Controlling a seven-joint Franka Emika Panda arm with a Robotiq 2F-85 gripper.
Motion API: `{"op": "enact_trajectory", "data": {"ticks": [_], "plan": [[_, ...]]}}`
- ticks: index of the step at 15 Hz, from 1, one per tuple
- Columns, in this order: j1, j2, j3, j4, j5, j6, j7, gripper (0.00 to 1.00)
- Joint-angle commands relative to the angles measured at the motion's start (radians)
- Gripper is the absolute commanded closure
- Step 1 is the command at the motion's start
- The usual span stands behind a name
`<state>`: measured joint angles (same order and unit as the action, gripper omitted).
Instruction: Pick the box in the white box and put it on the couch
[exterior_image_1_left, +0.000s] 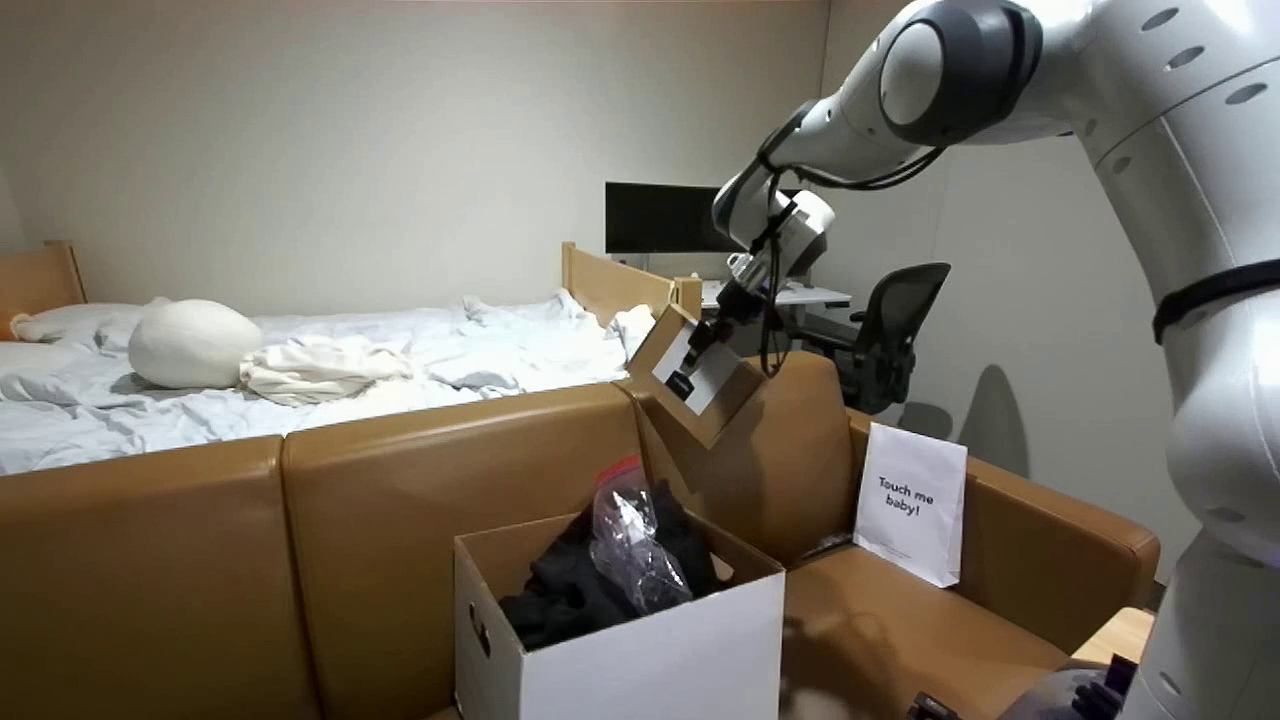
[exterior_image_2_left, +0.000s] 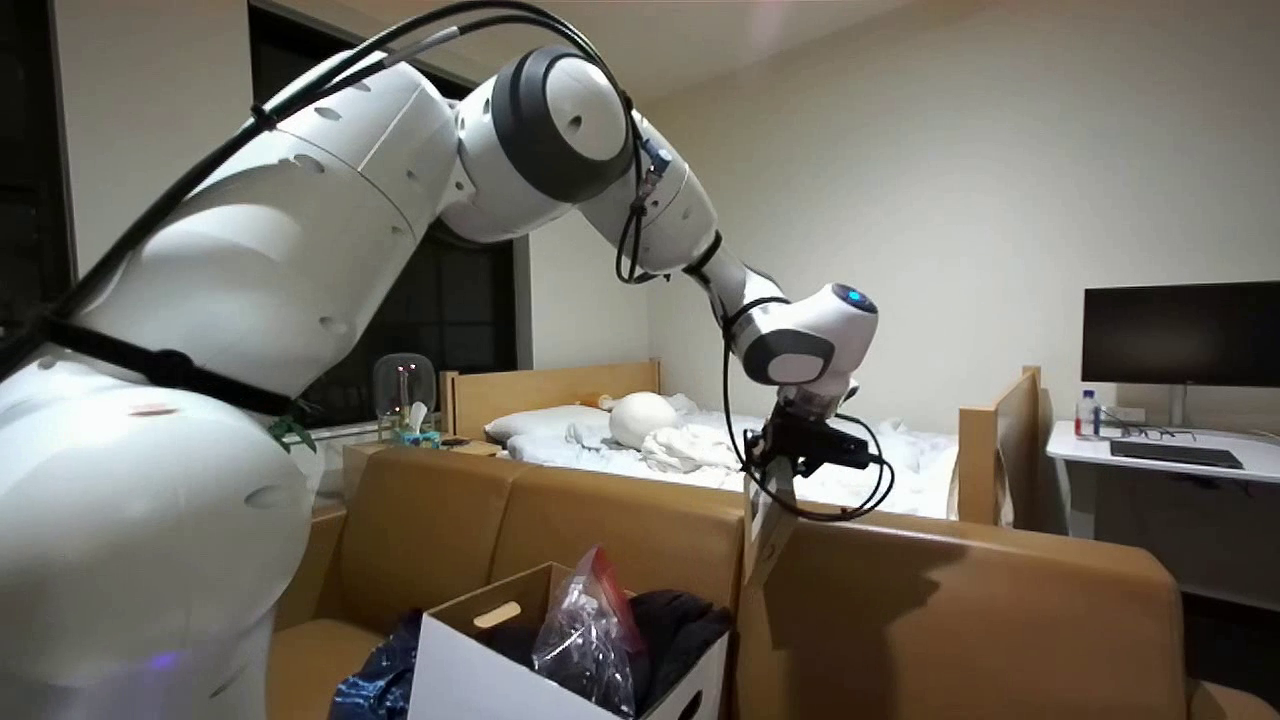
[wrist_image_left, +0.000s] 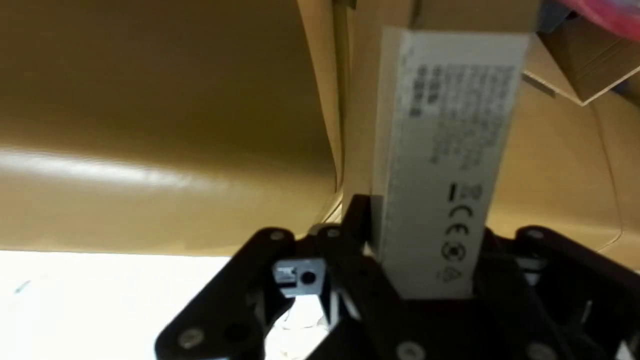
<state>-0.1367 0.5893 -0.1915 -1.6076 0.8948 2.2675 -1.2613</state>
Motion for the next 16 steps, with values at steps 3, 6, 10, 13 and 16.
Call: {"op": "enact_trajectory", "data": {"ticks": [3,6,10,13,16], "plan": [[-0.096,-0.072,-0.005,-0.038,-0.275,-0.072,0.235,0.92],[-0.172,-0.12,-0.027,-0.119,-0.464,-0.148,0.301,0.92],[-0.279,-0.113,-0.063,-0.192,-0.611,-0.139,0.324,0.93],[-0.369,-0.061,-0.059,-0.251,-0.603,0.007,0.274,0.92],[-0.434,0.02,-0.046,-0.286,-0.609,0.156,0.252,0.92]]}}
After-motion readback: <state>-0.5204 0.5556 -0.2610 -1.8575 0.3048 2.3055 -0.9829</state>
